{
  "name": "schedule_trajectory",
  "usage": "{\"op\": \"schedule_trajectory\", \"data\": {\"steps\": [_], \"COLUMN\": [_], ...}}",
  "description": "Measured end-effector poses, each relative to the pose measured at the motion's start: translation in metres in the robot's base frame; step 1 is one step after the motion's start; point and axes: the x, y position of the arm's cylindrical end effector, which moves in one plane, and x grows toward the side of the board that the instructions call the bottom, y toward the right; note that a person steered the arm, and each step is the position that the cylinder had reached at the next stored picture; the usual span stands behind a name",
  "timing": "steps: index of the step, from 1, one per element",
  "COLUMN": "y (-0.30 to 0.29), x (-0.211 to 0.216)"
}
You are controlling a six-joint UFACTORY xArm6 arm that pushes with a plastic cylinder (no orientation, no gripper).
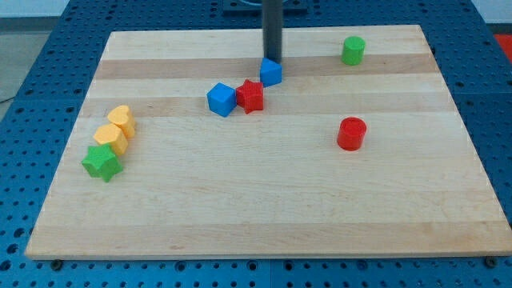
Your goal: Place the blue cube towards the top right side of the red star
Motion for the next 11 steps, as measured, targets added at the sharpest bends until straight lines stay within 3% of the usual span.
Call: {"op": "schedule_trajectory", "data": {"steps": [2,4,6,8,9,11], "y": [0.045,0.036,-0.027,-0.001,-0.002,-0.016], "x": [0.04,-0.047,0.001,0.024,-0.001,0.041]}}
